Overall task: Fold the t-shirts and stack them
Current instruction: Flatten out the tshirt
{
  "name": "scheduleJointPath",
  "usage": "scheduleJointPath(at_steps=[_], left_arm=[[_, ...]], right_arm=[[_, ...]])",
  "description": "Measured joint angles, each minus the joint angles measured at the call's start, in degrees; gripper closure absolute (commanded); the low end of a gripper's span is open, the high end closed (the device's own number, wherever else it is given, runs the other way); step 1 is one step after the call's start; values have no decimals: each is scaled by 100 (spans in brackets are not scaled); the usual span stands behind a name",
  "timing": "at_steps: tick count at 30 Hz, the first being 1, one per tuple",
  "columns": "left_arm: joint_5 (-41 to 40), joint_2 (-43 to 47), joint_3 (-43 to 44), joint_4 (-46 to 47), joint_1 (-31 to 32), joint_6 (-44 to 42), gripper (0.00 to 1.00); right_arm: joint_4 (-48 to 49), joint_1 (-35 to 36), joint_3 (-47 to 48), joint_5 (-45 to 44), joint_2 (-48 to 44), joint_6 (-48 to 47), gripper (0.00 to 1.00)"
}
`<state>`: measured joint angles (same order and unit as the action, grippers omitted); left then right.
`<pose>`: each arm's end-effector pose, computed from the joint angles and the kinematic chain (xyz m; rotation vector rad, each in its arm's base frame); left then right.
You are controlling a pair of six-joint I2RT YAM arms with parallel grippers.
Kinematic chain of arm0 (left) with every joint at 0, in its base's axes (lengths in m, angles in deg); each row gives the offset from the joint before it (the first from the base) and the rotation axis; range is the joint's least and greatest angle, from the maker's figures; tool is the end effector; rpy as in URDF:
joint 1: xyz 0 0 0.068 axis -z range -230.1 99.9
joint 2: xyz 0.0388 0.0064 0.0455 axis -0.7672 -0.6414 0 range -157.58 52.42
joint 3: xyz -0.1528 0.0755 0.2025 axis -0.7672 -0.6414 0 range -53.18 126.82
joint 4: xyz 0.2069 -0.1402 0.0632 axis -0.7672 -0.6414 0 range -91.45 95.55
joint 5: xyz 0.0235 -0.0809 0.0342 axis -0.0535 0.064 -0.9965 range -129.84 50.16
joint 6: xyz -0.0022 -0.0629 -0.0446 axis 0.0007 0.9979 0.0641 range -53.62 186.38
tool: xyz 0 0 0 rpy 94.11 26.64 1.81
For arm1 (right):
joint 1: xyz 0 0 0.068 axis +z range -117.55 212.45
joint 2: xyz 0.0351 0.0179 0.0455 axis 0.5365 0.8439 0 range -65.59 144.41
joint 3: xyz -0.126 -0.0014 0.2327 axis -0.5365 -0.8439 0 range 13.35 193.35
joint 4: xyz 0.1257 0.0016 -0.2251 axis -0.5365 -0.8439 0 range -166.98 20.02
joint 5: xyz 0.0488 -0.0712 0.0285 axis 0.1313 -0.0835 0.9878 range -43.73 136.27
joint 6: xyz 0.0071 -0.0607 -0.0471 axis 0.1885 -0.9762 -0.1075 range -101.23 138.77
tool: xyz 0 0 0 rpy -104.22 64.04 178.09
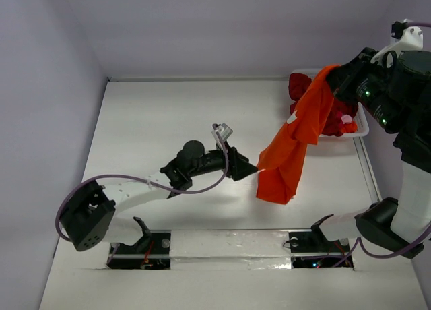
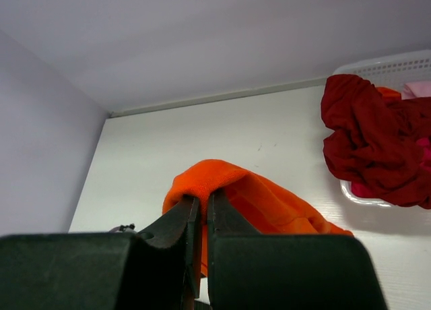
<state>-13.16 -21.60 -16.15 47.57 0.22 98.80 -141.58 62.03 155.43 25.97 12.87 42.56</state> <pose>0.1755 -0.2577 0.2737 0.6727 1.5499 -1.4714 0.1473 0.0575 0.5877 0.1781 1.7074 0.3912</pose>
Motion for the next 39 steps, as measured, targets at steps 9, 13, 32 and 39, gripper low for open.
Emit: scheduleJointPath(at_steps=[9,13,32,39], left_arm=[[-584,-804,-2,-55,83,-498,39],[-684,-951,2,-17,267,-588,38],[-577,-1119,387,109,785,-796,38],[-1060,-1281,688,22,839,-1207,39]], right_arm=[[0,0,48,20,63,-2,100],[0,0,48,20,63,-2,100],[2,0,42,20,173,-4,100],[4,0,39,20,133,-4,100]])
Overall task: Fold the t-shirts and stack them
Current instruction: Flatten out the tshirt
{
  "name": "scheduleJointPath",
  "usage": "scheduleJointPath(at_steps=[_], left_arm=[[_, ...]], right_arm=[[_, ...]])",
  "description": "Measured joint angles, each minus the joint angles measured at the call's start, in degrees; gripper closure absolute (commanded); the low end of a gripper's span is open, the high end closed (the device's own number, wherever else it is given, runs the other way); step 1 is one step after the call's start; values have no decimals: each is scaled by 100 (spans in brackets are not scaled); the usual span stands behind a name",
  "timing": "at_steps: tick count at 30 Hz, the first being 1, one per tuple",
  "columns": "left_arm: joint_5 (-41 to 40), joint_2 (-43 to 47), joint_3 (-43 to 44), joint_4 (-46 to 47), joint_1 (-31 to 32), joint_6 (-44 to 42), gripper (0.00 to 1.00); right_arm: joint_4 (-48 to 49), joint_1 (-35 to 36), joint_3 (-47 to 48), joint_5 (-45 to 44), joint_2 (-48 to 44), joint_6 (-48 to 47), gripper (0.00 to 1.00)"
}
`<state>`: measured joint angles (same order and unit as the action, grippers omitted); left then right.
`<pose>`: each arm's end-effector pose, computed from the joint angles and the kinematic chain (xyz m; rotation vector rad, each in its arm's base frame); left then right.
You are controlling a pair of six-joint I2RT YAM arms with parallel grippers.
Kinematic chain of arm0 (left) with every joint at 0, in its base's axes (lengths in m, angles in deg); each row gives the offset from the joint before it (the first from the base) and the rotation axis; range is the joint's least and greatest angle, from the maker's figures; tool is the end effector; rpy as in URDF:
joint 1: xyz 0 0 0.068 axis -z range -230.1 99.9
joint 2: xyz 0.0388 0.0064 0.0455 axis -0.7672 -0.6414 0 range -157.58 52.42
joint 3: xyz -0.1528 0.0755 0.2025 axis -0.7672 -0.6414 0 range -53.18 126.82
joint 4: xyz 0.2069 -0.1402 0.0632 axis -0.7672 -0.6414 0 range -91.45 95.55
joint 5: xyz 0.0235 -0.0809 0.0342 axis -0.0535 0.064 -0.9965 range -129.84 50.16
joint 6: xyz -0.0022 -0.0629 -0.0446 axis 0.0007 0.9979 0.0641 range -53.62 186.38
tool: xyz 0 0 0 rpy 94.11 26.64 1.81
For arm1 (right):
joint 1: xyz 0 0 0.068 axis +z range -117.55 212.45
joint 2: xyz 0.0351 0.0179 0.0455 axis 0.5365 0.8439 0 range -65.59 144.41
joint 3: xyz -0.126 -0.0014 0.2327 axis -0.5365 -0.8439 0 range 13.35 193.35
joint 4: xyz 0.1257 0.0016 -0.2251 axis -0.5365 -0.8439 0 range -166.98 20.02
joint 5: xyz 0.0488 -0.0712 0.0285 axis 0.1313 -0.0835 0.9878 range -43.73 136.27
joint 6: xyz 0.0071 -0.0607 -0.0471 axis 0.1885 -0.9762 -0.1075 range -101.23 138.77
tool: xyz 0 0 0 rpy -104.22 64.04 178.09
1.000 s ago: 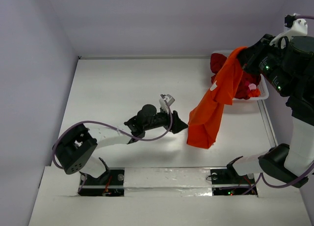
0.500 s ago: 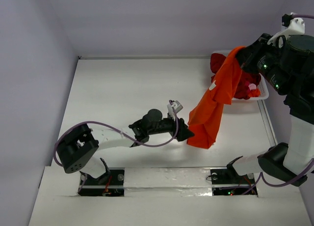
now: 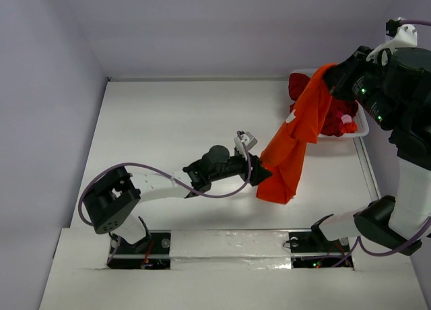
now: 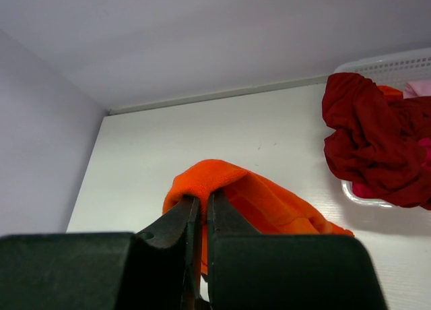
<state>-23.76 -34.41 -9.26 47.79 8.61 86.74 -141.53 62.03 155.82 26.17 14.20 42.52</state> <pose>0.1716 -0.3173 0.2469 0.7931 1.5486 -1.2719 0.1555 0.0624 0.5859 0.1724 1.7227 0.3865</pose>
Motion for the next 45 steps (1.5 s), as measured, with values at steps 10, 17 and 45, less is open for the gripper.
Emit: scheduleJointPath(at_steps=[10,17,45], left_arm=[[-1357,282,-289,-313,48,-295,40],[-1392,927,-597,-511,48,-295,38],[-955,118,-22,-343,136,-466,38]], right_arm=[[-2,0,0,0,2,-2,100],[-2,0,0,2,2,-2,100],[-2,0,4,4,7,-2,100]])
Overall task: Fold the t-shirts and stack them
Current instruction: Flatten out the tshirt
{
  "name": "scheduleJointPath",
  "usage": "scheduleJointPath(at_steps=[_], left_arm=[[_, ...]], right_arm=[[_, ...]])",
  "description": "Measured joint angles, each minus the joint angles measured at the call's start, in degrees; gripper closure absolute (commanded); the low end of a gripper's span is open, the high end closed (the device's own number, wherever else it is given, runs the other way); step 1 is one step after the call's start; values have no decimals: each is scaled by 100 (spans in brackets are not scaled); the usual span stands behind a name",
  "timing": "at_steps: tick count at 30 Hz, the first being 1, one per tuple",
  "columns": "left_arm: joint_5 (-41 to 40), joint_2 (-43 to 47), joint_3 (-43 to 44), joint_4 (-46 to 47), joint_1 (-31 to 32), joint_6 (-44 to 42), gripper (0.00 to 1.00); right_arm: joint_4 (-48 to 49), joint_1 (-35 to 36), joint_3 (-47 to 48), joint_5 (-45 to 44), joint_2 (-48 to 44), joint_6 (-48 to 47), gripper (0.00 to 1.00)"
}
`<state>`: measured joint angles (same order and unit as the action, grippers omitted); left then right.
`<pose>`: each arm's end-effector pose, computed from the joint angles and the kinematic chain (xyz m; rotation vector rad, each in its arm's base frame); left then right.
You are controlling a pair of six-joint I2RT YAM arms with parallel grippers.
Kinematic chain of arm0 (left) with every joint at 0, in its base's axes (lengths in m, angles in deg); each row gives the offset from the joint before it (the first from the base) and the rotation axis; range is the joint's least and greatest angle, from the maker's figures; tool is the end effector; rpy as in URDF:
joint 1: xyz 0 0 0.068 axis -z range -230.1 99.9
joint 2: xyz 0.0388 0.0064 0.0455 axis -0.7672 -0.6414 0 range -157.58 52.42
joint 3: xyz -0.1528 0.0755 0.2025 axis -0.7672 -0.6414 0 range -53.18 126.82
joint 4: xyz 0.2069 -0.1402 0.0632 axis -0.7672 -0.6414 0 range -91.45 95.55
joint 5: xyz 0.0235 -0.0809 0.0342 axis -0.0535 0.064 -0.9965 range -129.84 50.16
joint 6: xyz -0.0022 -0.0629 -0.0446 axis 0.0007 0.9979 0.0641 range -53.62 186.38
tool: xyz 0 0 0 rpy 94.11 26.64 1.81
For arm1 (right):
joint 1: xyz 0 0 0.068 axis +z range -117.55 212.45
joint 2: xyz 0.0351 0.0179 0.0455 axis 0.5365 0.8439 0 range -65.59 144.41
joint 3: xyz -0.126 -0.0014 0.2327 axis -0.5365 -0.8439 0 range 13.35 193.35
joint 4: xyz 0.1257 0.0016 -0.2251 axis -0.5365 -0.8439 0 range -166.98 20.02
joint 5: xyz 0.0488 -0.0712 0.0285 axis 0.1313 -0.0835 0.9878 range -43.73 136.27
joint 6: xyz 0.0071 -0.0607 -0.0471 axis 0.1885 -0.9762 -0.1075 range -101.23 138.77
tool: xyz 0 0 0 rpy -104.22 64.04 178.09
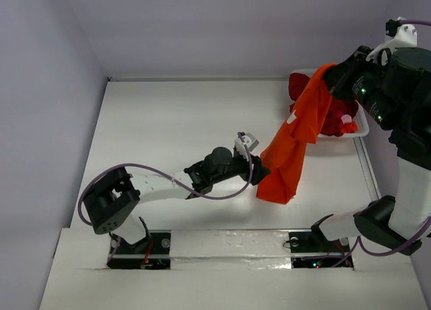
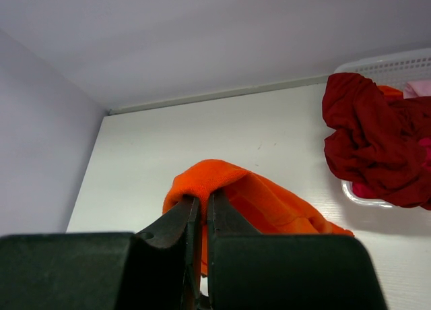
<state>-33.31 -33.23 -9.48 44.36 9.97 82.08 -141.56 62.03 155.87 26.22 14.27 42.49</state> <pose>0.1726 -0.3148 0.2442 0.7444 1.5768 -1.0906 0.1558 0.0627 0.5858 0.1711 1.7237 0.3865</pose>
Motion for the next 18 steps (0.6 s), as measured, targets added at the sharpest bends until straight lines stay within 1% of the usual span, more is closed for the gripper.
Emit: scheduleJointPath(at_steps=[4,6,7,8,10,12,13,15,16,18], left_arm=[[59,-297,214,70,35,0,39],[94,-435,319,81,61,11,45],[103,-492,363,81,70,9,59],[109,-525,393,83,74,33,68],[118,-546,413,81,83,44,81],[105,-546,415,87,94,44,83],[103,-546,415,81,96,39,88],[92,-546,415,74,96,44,94],[85,-544,415,72,96,44,100],[70,-535,422,31,96,50,100]], right_arm=[[2,0,0,0,0,0,100],[2,0,0,0,0,0,100],[0,0,0,0,0,0,100],[2,0,0,0,0,0,100],[2,0,-2,-2,0,-2,100],[2,0,0,0,0,-2,100],[2,0,-2,-2,0,-2,100],[2,0,0,-2,0,-2,100],[2,0,0,0,0,-2,100],[2,0,0,0,0,-2,100]])
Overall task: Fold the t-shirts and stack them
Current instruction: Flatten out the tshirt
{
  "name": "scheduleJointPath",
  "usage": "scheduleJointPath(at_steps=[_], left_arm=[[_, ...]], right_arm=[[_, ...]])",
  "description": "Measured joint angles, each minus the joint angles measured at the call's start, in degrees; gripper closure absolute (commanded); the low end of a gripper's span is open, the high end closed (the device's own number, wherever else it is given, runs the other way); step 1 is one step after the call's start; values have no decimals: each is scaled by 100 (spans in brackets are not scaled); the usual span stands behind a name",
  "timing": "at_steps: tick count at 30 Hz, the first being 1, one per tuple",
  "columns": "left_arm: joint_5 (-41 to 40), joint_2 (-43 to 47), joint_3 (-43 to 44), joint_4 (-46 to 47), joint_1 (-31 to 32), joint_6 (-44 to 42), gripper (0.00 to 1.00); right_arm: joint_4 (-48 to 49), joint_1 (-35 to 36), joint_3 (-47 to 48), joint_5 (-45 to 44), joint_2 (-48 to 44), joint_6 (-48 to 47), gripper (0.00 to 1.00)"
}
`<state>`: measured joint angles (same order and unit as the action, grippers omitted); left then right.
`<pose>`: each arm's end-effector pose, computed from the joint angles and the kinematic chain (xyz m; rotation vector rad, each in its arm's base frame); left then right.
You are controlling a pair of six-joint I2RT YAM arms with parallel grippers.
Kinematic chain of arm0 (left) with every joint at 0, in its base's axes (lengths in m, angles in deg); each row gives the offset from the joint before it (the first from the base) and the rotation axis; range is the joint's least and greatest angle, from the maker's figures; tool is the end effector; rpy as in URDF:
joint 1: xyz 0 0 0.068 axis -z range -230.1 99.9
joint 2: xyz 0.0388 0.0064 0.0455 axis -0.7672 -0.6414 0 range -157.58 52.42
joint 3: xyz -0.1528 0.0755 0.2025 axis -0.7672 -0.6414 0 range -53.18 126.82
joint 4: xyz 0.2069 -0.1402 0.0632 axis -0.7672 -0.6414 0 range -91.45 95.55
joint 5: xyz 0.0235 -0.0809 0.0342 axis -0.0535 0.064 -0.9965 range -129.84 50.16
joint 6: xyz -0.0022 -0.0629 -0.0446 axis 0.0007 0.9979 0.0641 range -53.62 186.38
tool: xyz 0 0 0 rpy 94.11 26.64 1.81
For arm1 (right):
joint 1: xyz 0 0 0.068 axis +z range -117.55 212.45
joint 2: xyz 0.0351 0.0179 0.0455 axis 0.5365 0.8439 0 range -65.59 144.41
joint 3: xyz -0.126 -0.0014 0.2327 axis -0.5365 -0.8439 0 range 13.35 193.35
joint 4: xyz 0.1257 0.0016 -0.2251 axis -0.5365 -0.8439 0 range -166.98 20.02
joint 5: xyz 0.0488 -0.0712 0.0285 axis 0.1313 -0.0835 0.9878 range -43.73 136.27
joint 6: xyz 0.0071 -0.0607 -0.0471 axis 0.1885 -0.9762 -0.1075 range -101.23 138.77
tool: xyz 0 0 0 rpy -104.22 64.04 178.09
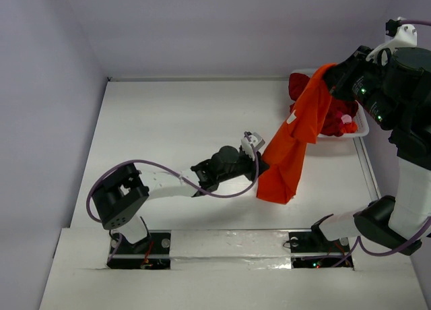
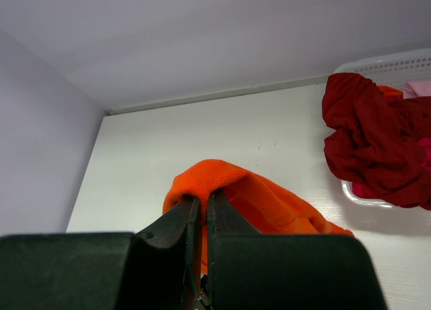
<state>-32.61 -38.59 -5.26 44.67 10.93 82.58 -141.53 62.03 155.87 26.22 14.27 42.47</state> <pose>0.1770 -0.3367 0.2385 0.7679 1.5897 -1.1132 0.1558 0.0627 0.5858 0.1709 1.7232 0.3865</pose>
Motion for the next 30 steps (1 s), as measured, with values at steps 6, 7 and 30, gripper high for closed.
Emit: scheduleJointPath(at_steps=[6,7,30], left_arm=[[-256,232,267,-717,44,42,100],[-380,358,396,-992,70,42,100],[-4054,2398,3823,-5405,74,48,100]], right_arm=[[2,0,-17,-9,0,2,100],[2,0,-37,-13,-2,2,100],[111,0,-2518,-761,-1248,409,100]])
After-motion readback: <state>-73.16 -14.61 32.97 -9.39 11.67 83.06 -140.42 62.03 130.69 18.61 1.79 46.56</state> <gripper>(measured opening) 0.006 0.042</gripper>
